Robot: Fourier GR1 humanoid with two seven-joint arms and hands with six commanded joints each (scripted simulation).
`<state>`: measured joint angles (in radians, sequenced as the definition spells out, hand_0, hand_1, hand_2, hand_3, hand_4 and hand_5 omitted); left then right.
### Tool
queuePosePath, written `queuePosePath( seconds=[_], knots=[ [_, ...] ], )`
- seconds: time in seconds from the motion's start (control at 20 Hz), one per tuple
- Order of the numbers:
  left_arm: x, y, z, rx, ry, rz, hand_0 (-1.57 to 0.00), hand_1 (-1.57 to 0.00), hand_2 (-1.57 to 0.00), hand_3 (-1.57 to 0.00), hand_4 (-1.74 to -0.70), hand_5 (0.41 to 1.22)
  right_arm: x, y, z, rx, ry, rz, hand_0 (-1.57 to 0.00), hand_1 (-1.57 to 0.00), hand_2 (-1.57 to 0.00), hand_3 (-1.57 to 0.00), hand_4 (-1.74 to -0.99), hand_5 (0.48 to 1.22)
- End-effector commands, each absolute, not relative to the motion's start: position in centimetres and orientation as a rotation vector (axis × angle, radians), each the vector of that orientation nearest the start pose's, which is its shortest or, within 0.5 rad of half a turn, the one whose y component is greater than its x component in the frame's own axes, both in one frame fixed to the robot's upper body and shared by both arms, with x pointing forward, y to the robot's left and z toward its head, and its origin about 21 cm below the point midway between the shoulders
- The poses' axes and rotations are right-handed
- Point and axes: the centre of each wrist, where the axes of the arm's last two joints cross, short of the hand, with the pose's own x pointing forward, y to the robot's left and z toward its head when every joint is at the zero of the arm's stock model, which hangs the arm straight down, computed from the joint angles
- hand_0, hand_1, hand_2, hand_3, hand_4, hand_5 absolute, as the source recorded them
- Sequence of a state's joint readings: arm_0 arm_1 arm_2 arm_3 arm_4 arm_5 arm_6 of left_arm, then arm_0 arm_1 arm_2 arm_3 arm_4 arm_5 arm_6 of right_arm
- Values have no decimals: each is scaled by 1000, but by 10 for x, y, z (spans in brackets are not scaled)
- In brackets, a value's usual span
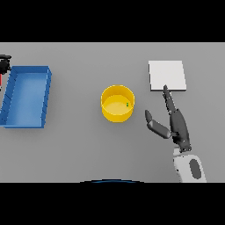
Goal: Pick up the red beaker and tilt it to pour out 1 green nut into yellow bowl. Pick up the yellow bowl and place it on the metallic measuring scale.
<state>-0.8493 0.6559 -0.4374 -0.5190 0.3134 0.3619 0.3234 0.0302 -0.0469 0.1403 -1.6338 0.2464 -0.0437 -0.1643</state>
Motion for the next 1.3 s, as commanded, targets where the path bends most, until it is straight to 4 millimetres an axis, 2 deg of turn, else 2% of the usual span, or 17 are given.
queuePosePath(
  seconds=[0.0,0.1,0.15,0.2,0.25,0.3,0.4,0.5,0.65,0.8,1.0,1.15,1.25],
  knots=[
    [410,358,86,766,-1022,-79,-1571,-1571,-1571,-1384,-1741,1076,236,-205,7,-130,-1776,307,1,1,1,1,-1170,683],
    [395,351,86,711,-985,-102,-1571,-1571,-1571,-1366,-1735,955,236,-203,10,-131,-1768,308,1,1,1,1,-1168,679],
    [388,350,90,697,-978,-142,-1571,-1571,-1571,-1407,-1661,888,238,-206,10,-141,-1765,310,1,1,1,1,-1165,678],
    [379,348,94,673,-992,-178,-1571,-1571,-1571,-1368,-1493,827,239,-208,11,-147,-1766,315,1,1,1,1,-1165,675],
    [371,348,98,665,-1005,-249,-1571,-1545,-1489,-1238,-1311,774,239,-208,9,-152,-1758,317,1,1,1,1,-1163,671],
    [366,347,102,651,-1018,-306,-1495,-1380,-1311,-1098,-1155,740,239,-206,8,-145,-1757,317,1,1,1,1,-1159,669],
    [355,353,104,561,-1020,-369,-1003,-883,-839,-707,-933,697,238,-209,7,-143,-1762,318,1,1,1,1,-1162,671],
    [350,353,103,530,-996,-398,-641,-565,-536,-452,-823,667,240,-209,8,-138,-1766,320,1,1,1,1,-1151,677],
    [352,355,102,594,-961,-463,-328,-289,-274,-231,-750,647,239,-205,10,-132,-1778,317,1,1,1,1,-1148,688],
    [358,349,96,621,-973,-463,-167,-147,-140,-118,-724,647,239,-205,9,-145,-1763,329,1,1,1,1,-1164,688],
    [363,349,100,654,-1031,-435,-68,-60,-57,-48,-708,658,238,-202,12,-181,-1730,348,1,1,1,1,-1175,672],
    [359,348,99,650,-1082,-419,-34,-30,-29,-24,-710,679,241,-203,16,-183,-1756,491,1,1,1,1,-1132,703],
    [360,347,98,663,-1089,-415,-22,-19,-18,-15,-710,689,250,-203,22,-168,-1757,646,1,1,1,1,-1153,728]
  ],
)
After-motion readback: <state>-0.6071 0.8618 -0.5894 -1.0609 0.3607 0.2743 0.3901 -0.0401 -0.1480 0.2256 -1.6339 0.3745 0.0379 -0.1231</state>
